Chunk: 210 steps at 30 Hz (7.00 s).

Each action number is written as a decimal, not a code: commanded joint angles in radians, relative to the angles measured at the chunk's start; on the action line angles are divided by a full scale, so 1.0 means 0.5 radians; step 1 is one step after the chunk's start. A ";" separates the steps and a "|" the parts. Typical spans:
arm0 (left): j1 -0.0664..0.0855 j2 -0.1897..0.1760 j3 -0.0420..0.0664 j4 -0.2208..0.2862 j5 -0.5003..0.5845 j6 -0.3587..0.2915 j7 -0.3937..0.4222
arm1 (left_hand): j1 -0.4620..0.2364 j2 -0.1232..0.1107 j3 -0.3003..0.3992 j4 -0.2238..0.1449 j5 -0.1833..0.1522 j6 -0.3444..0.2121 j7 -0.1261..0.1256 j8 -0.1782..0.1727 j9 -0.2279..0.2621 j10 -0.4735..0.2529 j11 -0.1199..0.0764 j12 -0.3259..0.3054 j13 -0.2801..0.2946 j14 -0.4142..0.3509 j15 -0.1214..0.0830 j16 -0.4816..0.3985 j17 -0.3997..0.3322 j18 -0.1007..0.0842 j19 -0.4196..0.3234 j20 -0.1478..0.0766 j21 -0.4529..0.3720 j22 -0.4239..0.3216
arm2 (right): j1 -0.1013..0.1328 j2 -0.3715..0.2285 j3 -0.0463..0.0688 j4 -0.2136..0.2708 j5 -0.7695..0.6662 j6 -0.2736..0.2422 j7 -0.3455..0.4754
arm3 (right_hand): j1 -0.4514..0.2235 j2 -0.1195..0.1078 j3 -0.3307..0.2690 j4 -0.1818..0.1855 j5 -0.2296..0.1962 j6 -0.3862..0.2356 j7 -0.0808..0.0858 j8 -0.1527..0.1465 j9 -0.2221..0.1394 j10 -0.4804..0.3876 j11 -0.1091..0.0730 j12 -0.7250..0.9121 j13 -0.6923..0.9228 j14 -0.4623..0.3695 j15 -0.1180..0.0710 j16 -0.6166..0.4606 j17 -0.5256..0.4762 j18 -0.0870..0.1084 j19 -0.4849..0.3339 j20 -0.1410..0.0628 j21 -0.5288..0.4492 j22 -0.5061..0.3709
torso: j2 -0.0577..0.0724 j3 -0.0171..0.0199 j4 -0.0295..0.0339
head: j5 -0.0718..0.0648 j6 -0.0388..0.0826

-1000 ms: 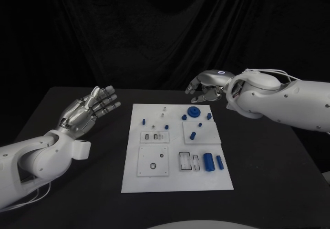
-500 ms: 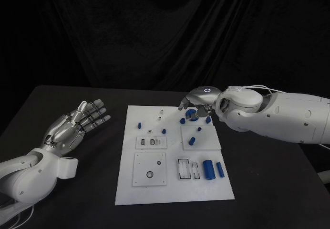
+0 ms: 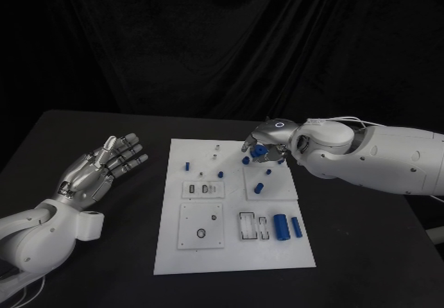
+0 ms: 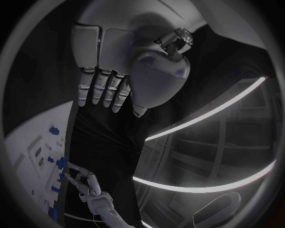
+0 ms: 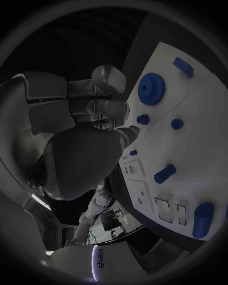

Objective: Assemble the parts on the task board

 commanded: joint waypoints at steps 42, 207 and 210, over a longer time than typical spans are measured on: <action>0.001 0.054 0.002 -0.116 0.013 0.141 0.230 | 0.131 -0.007 0.075 -0.009 0.168 -0.008 0.006 -0.025 0.005 -0.028 0.019 -0.021 0.002 -0.012 0.022 -0.013 0.005 0.003 -0.028 0.006 -0.012 -0.008 | -0.165 0.199 0.001 -0.303 -0.095 -0.326 0.174 | 0.000 -0.069 0.310 -0.010 -0.062 0.275 -0.035 0.006 0.065 0.239 0.003 -0.085 -0.004 0.046 0.077 0.173 0.243 -0.062 0.075 0.075 0.195 0.313 | 0.002 0.0023 -0.011 | 0.039 -0.019; -0.015 0.086 0.002 -0.197 0.013 0.203 0.158 | 0.279 -0.024 0.123 -0.039 0.404 -0.021 0.004 -0.041 0.008 -0.074 0.016 -0.041 0.002 -0.030 0.032 -0.024 0.004 -0.005 -0.035 0.007 -0.019 -0.013 | -0.080 -0.051 0.001 -0.359 0.541 -0.403 0.197 | -0.189 -0.080 0.202 0.037 -0.492 0.024 0.114 -0.079 0.156 0.329 -0.150 1.626 1.303 -0.408 0.008 0.146 0.247 0.017 -0.333 0.025 -0.337 0.160 | 0.026 -0.0113 -0.019 | 0.088 0.099; -0.019 0.088 0.002 -0.203 0.013 0.207 0.159 | 0.279 -0.024 0.123 -0.039 0.404 -0.021 0.004 -0.041 0.008 -0.074 0.016 -0.041 0.002 -0.030 0.032 -0.024 0.004 -0.005 -0.035 0.007 -0.019 -0.013 | -0.109 -0.052 0.000 -0.374 0.548 -0.451 0.199 | -0.375 -0.064 0.126 0.051 -0.524 0.095 0.115 -0.057 0.158 0.947 -0.170 2.320 2.330 0.071 -0.023 0.738 1.207 -0.100 0.060 -0.007 0.198 0.680 | 0.030 -0.0081 -0.015 | 0.090 0.101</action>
